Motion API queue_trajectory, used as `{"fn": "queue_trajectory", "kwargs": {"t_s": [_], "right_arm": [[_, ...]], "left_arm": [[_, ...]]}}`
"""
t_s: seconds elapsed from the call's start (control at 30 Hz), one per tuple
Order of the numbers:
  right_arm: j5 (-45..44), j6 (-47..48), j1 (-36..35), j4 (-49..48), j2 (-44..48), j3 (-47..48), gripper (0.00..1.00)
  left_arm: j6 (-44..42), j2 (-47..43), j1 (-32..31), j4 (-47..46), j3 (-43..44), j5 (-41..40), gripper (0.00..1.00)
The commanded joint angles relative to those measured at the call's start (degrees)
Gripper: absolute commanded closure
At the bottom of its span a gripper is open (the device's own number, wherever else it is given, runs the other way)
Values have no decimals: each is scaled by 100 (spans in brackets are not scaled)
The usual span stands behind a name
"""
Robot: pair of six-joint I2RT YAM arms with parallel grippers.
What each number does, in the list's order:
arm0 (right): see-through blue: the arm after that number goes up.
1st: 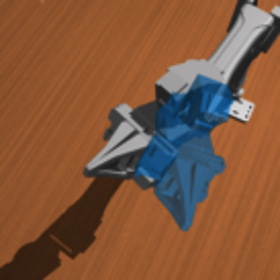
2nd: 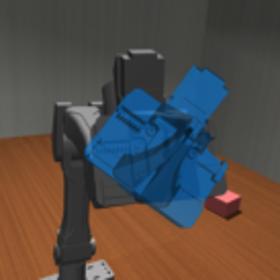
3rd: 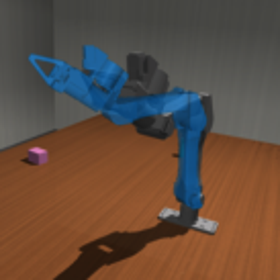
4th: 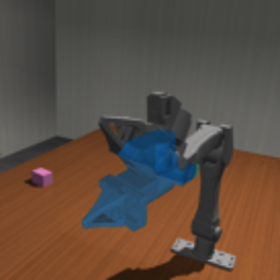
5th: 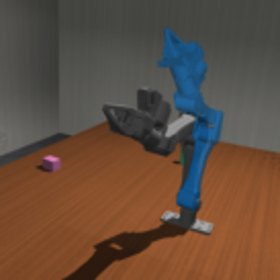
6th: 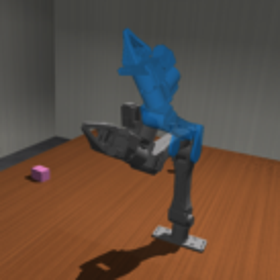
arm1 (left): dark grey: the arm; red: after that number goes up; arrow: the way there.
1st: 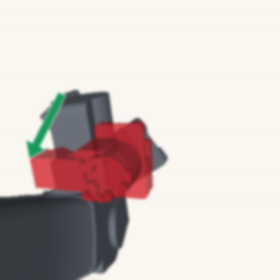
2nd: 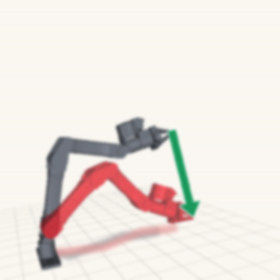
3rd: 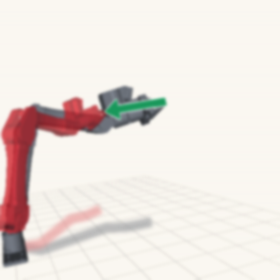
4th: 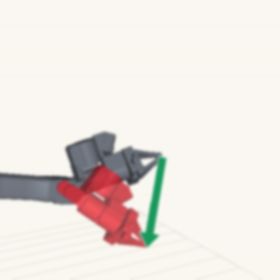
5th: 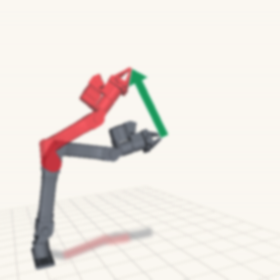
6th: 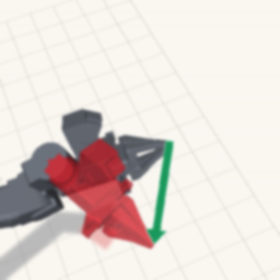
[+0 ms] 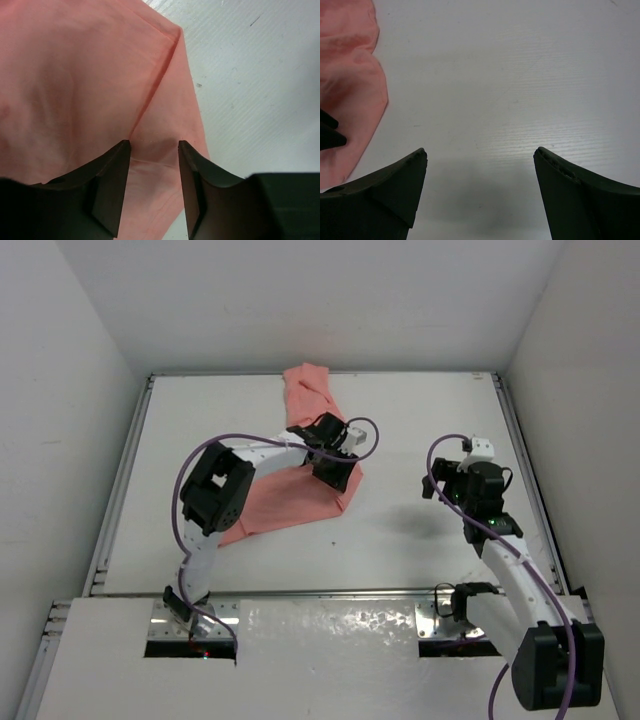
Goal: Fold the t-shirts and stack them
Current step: Flatten out the tshirt
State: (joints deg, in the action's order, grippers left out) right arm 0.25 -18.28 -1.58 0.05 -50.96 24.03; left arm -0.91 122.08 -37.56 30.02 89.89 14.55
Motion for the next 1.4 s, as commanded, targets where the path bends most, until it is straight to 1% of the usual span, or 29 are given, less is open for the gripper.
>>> {"fn": "queue_trajectory", "kwargs": {"t_s": [0.0, 0.07, 0.13, 0.2, 0.3, 0.4, 0.47, 0.5, 0.53, 0.57, 0.6, 0.63, 0.67, 0.7, 0.73, 0.77, 0.8, 0.83, 0.87, 0.9, 0.93, 0.97, 1.0, 1.1, 1.13, 1.2, 1.23, 1.33, 1.37], "right_arm": [[-16, -53, 18, -94, 104, 31, 15], [-16, -26, 18, -58, 121, 49, 14], [-16, 26, 18, -41, 139, 49, 15], [1, 79, 18, -32, 113, 58, 15], [133, 158, 18, 169, -80, 154, 15], [326, 255, 18, 416, -309, 339, 15], [405, 360, 18, 513, -414, 479, 16], [432, 378, 0, 513, -450, 514, 17], [423, 396, -17, 461, -511, 550, 19], [432, 387, -35, 417, -581, 585, 21], [432, 326, -139, 416, -799, 724, 25], [388, 247, -227, 469, -941, 839, 26], [318, 55, -350, 521, -1090, 1058, 27], [222, -43, -682, 487, -1396, 1129, 27], [21, -139, -851, 400, -1564, 1191, 27], [-16, -271, -1192, 86, -1914, 1322, 27], [-216, -272, -1386, -31, -2127, 1419, 27], [-340, -255, -1562, -249, -2390, 1603, 27], [-481, -202, -1877, -182, -2679, 2188, 27], [-578, -228, -2028, -42, -3387, 2559, 26], [-535, -385, -2134, 386, -3768, 3015, 24], [-413, -517, -2283, 547, -4155, 3864, 24], [-64, -866, -2433, 627, -4881, 4568, 23], [370, -1431, -2627, 443, -5870, 5407, 18], [379, -1572, -2680, 556, -6499, 6080, 17], [160, -1791, -2716, 898, -7135, 6848, 16], [64, -2089, -2681, 1265, -7730, 7609, 16], [80, -2451, -2689, 1575, -8698, 8911, 18], [80, -2513, -2715, 1611, -8877, 9143, 19]], "left_arm": [[267, 70, -49, -198, -24, 181, 60], [188, 105, -41, -94, -33, 58, 64], [126, 123, -41, -23, 2, 39, 76], [126, 53, -49, -57, 29, 101, 100], [-330, -158, -76, -172, 3, 294, 100], [-1339, -544, -146, 196, -164, 294, 100], [-2664, -1219, -146, 827, -688, 495, 100], [-3757, -1526, -146, 1074, -918, 549, 100], [-4298, -2147, -146, 1685, -1173, 558, 100], [-4869, -2432, -146, 2074, -1610, 515, 100], [-5823, -2722, -138, 2435, -1815, 445, 100], [-6111, -3325, -137, 2882, -2069, 322, 100], [-6332, -3636, -137, 2991, -2576, -36, 100], [-6656, -3969, -85, 3079, -2790, -161, 100], [-6825, -4599, -15, 3228, -2992, -223, 100], [-7035, -4884, 142, 3273, -3273, -242, 100], [-7107, -5409, 240, 3317, -3354, -216, 100], [-7160, -5632, 345, 3361, -3433, -94, 100], [-7239, -5817, 572, 3422, -3443, -14, 100], [-7239, -6088, 670, 3492, -3443, 83, 100], [-7231, -6213, 758, 3658, -3434, 249, 100], [-7117, -6310, 829, 3721, -3451, 311, 100], [-7003, -6511, 838, 3678, -3539, 382, 100], [-6563, -6915, 838, 3363, -3688, 409, 100], [-6493, -6995, 838, 3326, -3750, 348, 100], [-6352, -7127, 847, 3326, -3777, 277, 100], [-6334, -7172, 847, 3370, -3777, 225, 100], [-6211, -7330, 856, 3370, -3838, 145, 100], [-6115, -7374, 873, 3318, -3856, 128, 100]]}}
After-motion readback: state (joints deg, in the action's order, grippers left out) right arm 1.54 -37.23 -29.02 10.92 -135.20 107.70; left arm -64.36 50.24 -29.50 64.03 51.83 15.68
